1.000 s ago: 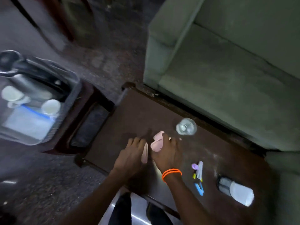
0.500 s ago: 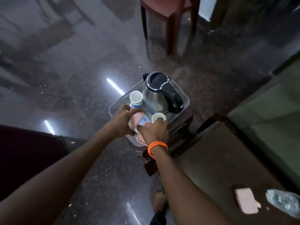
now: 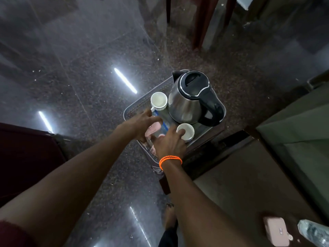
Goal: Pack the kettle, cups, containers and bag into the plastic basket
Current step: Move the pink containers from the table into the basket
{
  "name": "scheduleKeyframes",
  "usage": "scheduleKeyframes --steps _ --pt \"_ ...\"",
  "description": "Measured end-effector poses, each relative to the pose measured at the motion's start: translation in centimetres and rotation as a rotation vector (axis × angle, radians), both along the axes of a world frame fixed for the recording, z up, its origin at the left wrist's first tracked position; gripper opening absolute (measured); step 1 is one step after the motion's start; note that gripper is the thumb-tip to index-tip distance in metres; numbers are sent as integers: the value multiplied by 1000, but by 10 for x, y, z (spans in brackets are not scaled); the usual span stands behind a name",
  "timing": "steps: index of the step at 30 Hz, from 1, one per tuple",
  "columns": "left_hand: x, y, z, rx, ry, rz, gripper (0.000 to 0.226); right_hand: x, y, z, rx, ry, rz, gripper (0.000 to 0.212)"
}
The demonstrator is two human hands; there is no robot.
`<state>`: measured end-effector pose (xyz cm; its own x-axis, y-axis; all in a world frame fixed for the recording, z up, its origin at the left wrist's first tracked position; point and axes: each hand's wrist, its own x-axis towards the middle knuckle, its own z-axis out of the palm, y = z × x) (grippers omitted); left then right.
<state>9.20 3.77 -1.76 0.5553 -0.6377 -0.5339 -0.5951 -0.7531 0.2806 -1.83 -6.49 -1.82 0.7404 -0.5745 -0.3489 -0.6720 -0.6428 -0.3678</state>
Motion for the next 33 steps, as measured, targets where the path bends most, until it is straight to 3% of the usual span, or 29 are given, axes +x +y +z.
scheduleKeyframes --steps 4,9,12,16,24,30,33 --pt "-1 0 -6 -32 58 27 93 0 -8 -2 -64 55 119 61" --pt "-2 4 -7 -96 135 101 98 -1 -17 -2 -157 76 270 23" --pt "-6 7 -12 -131 142 126 98 -9 -23 0 -221 71 352 13" --pt "-14 4 -16 -155 158 90 94 -19 -30 1 -182 48 373 16" --pt "-17 1 -15 -138 129 46 96 -34 -47 -6 125 -33 324 38" --pt "-19 1 -16 -137 98 79 101 -33 -47 -14 -85 -65 476 27" --pt "-23 0 -19 -111 88 74 103 -32 -50 -15 -55 -70 453 29"
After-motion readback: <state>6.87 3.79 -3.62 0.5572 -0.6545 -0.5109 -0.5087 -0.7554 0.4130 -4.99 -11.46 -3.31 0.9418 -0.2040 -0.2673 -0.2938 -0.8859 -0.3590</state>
